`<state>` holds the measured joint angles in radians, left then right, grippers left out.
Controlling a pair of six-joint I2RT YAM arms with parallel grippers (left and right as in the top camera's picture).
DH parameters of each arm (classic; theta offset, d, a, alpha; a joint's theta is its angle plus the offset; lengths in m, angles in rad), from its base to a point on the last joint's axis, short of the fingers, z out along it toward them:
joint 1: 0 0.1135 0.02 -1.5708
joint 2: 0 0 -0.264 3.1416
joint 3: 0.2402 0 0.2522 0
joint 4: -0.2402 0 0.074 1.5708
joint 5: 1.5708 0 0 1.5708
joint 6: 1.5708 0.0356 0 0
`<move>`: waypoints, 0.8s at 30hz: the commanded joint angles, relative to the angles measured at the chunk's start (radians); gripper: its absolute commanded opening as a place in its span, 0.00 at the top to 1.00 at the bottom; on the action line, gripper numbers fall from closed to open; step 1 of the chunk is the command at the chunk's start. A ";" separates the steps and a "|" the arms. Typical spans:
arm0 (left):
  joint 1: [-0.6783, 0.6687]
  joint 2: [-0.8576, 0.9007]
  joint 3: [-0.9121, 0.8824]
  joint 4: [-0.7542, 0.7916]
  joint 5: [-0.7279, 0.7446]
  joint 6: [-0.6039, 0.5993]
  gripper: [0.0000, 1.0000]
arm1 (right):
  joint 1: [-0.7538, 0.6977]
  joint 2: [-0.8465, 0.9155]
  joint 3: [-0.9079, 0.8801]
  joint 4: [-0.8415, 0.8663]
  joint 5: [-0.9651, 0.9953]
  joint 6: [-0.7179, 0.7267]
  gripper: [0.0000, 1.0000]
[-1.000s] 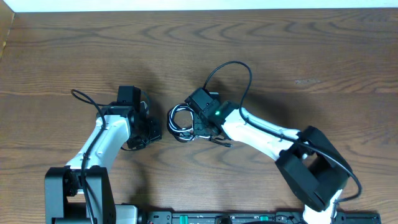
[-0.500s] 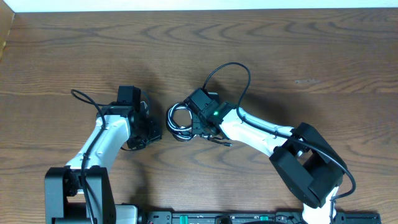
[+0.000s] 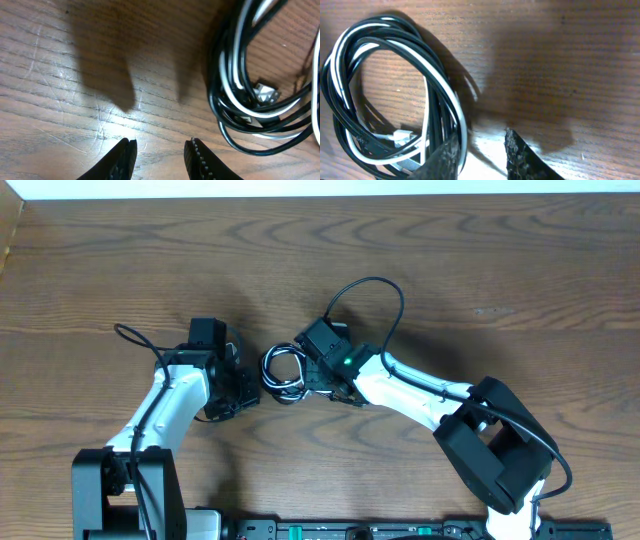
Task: Untangle cables
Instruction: 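Close the right gripper on the cable strands and lift slightly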
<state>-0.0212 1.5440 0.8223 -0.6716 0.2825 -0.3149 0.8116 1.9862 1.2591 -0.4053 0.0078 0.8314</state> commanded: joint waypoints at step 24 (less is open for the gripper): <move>0.005 0.006 -0.013 0.000 -0.007 -0.005 0.63 | 0.047 0.008 -0.006 0.090 0.016 0.001 0.73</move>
<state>-0.0212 1.5440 0.8223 -0.6716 0.2825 -0.3149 0.8490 1.9873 1.2591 -0.3138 0.0086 0.8303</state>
